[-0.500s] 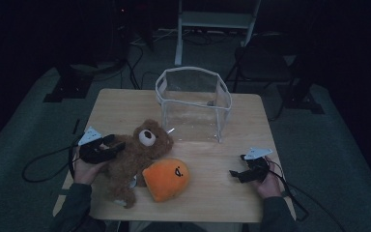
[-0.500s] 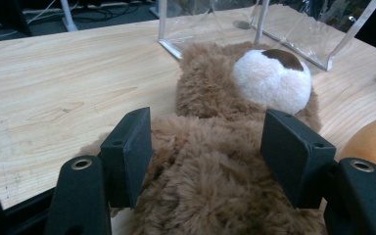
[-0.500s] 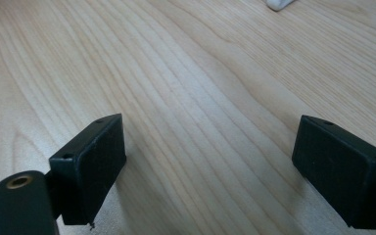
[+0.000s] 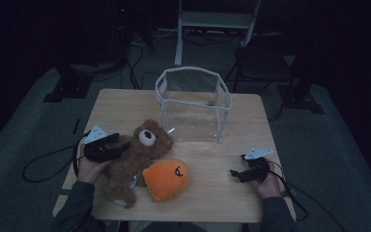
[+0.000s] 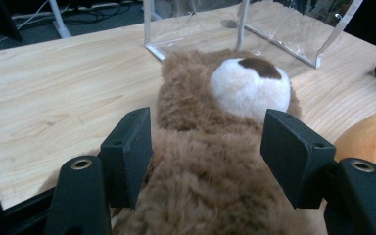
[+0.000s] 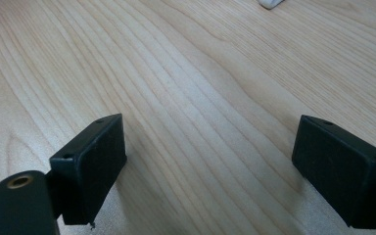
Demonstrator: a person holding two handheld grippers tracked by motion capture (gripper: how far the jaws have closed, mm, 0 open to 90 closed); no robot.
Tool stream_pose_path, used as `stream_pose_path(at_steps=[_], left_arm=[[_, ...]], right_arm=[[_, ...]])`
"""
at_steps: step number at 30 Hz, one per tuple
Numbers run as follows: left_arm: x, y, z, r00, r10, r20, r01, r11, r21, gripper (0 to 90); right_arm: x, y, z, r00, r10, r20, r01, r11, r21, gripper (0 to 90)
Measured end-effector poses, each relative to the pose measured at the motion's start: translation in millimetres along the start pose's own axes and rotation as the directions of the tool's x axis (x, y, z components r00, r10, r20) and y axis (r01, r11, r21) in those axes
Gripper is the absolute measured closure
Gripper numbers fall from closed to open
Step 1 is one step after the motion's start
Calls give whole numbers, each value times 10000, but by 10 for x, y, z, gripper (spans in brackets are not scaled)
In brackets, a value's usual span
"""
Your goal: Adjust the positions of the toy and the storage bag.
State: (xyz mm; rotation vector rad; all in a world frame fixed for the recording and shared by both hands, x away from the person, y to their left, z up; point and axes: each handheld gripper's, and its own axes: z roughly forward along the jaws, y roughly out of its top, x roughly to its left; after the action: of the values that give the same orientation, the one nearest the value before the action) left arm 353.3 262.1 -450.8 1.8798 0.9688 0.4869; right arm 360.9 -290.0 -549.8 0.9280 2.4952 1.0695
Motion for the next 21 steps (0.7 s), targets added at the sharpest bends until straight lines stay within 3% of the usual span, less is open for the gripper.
stream_pose_path(at_steps=[5,13,21], left_arm=[[-22,54,82,9999,-20,123,15,9992,395,322],[-117,155,195,9988,345,343,-371,9962,790,288],[-126,206,319,9988,139,476,-196,9922,1227,206]], right_arm=[[1,0,-1,10000,9,3,-9,10000,11,119],[0,-1,0,10000,2,3,-2,10000,-5,119],[0,-1,0,10000,-1,4,1,10000,-6,119]])
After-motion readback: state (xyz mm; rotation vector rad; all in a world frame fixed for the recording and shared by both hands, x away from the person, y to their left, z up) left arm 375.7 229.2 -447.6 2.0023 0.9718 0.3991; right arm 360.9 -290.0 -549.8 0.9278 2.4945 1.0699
